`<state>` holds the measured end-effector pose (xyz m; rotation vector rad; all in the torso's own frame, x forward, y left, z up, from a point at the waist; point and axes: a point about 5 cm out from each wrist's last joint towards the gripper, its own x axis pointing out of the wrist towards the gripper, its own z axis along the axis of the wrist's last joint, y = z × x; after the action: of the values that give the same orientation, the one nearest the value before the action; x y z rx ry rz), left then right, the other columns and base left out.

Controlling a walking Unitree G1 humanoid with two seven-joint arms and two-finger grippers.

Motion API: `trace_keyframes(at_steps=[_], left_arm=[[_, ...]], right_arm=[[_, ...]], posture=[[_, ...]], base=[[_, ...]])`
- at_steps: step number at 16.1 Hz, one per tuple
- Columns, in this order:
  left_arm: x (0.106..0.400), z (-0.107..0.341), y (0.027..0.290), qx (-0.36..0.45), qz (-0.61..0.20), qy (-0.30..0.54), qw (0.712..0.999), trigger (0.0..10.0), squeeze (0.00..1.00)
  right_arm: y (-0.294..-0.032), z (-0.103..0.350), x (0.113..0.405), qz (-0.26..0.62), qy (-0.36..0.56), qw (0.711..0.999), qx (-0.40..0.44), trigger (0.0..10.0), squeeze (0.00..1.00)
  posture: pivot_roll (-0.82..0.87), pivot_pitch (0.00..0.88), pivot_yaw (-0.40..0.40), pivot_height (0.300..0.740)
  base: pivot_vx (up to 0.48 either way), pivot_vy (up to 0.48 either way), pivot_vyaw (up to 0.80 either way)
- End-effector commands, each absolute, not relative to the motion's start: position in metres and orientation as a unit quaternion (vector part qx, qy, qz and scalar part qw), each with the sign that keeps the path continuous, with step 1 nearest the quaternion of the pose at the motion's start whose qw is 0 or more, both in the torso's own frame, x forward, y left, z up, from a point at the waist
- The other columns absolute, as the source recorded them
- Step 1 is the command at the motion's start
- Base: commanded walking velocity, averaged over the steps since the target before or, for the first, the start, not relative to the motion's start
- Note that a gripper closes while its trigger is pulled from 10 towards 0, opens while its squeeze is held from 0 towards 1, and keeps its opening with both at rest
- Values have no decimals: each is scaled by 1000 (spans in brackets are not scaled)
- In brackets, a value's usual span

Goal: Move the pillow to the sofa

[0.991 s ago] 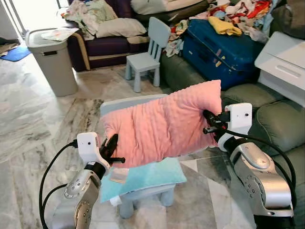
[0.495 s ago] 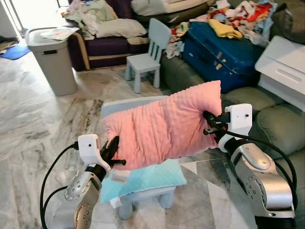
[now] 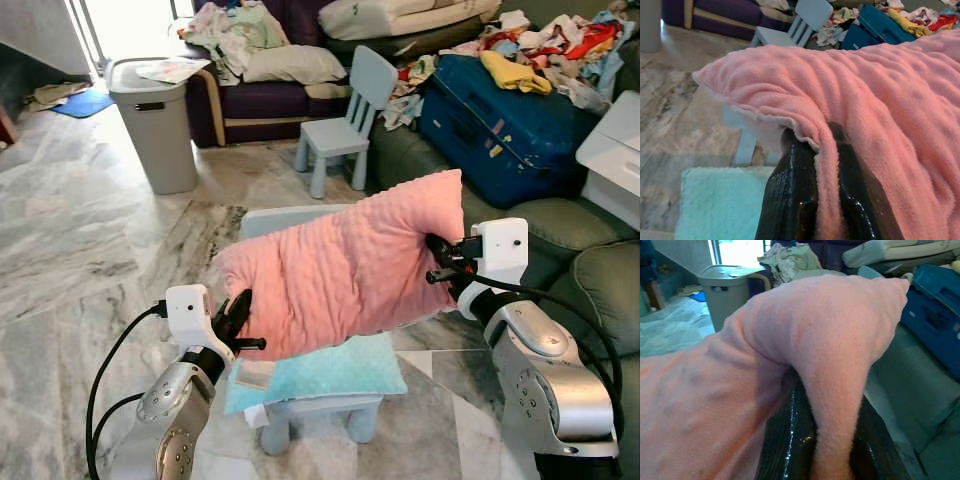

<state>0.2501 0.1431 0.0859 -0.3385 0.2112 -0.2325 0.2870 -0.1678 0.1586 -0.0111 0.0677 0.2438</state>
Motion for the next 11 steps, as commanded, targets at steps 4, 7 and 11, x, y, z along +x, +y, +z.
trace_keyframes(at_steps=[4, 7, 11], left_arm=[[250, 86, 140, -163, -124, 110, 973, 10000, 0], [251, 86, 141, -160, -122, 113, 973, 10000, 0], [251, 85, 141, -157, -122, 116, 973, 10000, 0]], right_arm=[[-166, 168, 284, 128, 15, 992, -5, 10000, 0], [-165, 168, 285, 128, 14, 992, -4, 10000, 0], [-165, 168, 285, 126, 15, 992, -4, 10000, 0]], posture=[[-70, 0, -29, 740], [-68, 0, -26, 740], [-68, 0, -25, 740]], base=[[0, 0, 0], [-184, 0, 0], [-338, -253, 0]])
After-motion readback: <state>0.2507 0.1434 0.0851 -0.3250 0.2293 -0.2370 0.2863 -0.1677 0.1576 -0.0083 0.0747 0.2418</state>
